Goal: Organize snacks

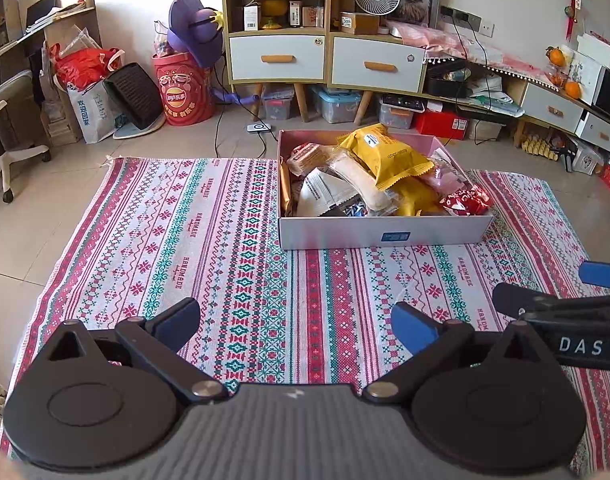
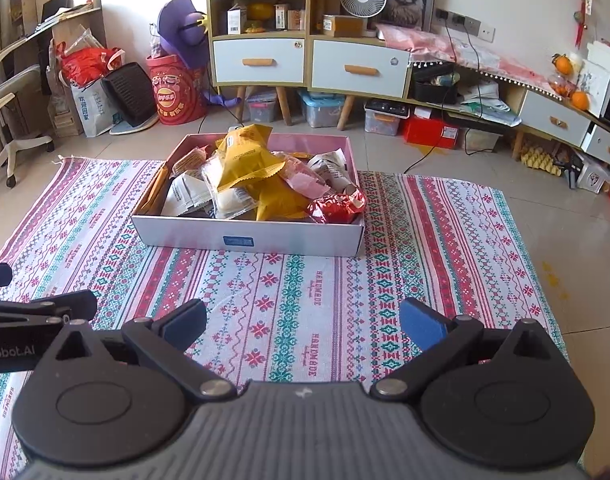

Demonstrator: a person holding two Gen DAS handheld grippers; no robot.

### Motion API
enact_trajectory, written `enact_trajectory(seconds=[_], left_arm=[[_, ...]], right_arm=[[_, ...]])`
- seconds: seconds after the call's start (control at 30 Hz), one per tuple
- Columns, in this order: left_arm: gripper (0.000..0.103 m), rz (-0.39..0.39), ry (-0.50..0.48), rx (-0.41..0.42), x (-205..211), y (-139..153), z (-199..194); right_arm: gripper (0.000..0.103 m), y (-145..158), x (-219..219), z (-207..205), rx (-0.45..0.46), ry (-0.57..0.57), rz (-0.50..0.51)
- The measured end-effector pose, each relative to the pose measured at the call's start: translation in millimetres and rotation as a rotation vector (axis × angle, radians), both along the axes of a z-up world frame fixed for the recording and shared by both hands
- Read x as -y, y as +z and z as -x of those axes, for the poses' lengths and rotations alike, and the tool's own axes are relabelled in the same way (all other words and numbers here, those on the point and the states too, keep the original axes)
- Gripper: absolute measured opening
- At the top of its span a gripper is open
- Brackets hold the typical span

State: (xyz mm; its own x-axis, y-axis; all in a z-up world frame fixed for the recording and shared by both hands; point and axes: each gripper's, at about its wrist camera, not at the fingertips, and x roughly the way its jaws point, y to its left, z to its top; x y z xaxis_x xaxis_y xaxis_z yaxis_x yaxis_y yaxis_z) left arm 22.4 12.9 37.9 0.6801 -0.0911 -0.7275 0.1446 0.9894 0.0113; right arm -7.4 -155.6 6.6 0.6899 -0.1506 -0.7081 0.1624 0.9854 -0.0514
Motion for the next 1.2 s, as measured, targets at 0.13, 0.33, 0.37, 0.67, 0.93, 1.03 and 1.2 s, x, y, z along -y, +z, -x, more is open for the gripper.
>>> enact_trajectory(seconds=[0.13, 0.33, 0.37, 0.67, 0.93, 1.03, 1.2], left_arm=[[0.103, 0.015, -0.006, -0.011, 0.0, 0.4, 0.7], [0.103, 0.014, -0.004, -0.009, 0.6, 0.1, 0.7], [0.103, 0.014, -0.003, -0.009, 0.8, 0.2, 0.7], [0.103, 0.011, -0.002, -0.011, 0.4, 0.1, 0.2], [0.103, 0.009, -0.003, -0.013, 0.4, -0.3, 0.3], [0.103, 0.009, -0.002, -0.013, 0.4, -0.2, 0.4], [0.103, 0.009, -0.001, -0.013, 0.4, -0.2, 0.4]], right_arm=[[0.103, -0.9, -1.5, -0.2, -0.003, 0.006, 0.015], [0.103, 0.1, -1.2, -0.1, 0.001, 0.003, 0.011], [0.103, 0.5, -1.4, 0.0, 0.002, 0.002, 0.011], [0.103, 1.0, -0.9, 0.4, 0.003, 0.003, 0.008], [0.103, 0.7, -0.7, 0.3, 0.002, 0.001, 0.004], [0.103, 0.6, -0.6, 0.2, 0.002, 0.000, 0.005], [0.103, 0.5, -0.5, 0.7, 0.000, 0.001, 0.003]])
